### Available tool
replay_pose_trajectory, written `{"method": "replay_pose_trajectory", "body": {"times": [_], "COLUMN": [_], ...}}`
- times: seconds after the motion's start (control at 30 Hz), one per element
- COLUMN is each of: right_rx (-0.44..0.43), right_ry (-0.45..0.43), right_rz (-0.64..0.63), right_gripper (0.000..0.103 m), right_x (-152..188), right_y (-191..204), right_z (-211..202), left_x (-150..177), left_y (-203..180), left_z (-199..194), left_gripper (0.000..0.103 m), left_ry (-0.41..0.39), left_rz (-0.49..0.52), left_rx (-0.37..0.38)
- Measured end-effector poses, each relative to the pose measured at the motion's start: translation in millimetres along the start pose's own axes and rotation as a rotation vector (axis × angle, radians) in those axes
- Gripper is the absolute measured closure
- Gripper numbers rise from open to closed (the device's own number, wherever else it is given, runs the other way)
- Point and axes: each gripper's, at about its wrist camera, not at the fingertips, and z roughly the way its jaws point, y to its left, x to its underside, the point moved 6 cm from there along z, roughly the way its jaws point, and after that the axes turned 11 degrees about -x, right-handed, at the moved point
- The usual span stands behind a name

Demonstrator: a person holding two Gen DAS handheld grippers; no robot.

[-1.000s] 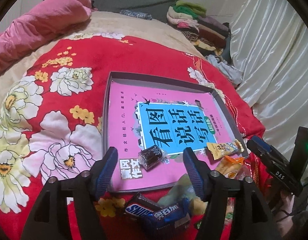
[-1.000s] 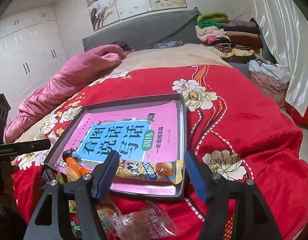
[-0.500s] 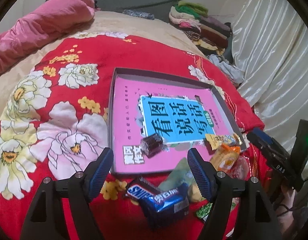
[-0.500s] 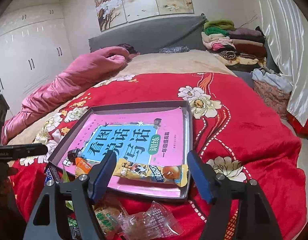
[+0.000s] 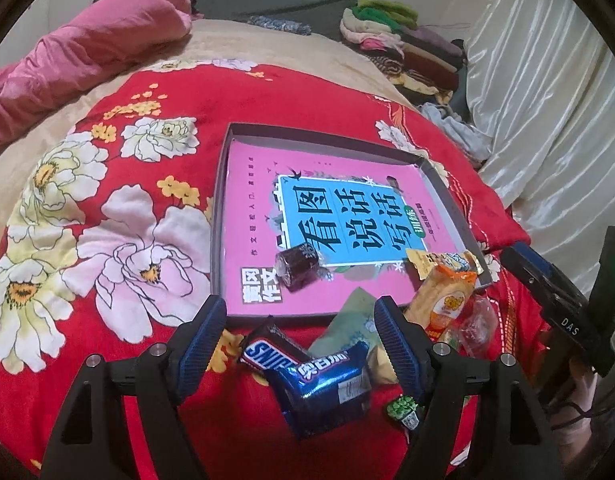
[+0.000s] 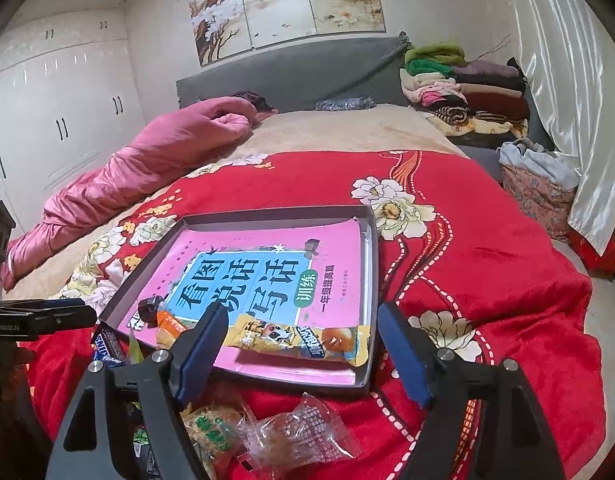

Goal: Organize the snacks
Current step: 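Withdraw both open grippers from the tray back toward the snack pile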

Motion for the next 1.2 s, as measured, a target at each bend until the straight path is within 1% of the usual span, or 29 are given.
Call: {"method": "replay_pose_trajectory", "body": {"times": [0.53, 0.7, 0.97, 1.2], "right_rx": [0.028, 0.022, 0.032, 0.022], "right_ry": [-0.005, 0.001, 0.015, 0.030], "right_rz": [0.020, 0.040, 0.035, 0.040], "right_gripper": [0.026, 0.025, 0.025, 0.025], "right_x": [10.3, 14.2, 18.0, 23.8], "right_y": [7.1, 7.7, 13.6, 19.6], "right_z": [-22.5, -25.6, -26.4, -27.1], "left_x": [23.8, 28.7, 36.3, 43.5], "left_y": [-15.1, -17.4, -17.7, -17.6], "left_z": [-5.3, -5.4, -5.0, -3.8], "left_gripper": [0.025, 0.025, 0.025, 0.025], "left_ry": [0.046, 0.057, 0.076, 0.095], "left_rz": [0.025, 0.033, 0.040, 0.045], "left_rx": [0.014, 0.010, 0.007, -0.003]}}
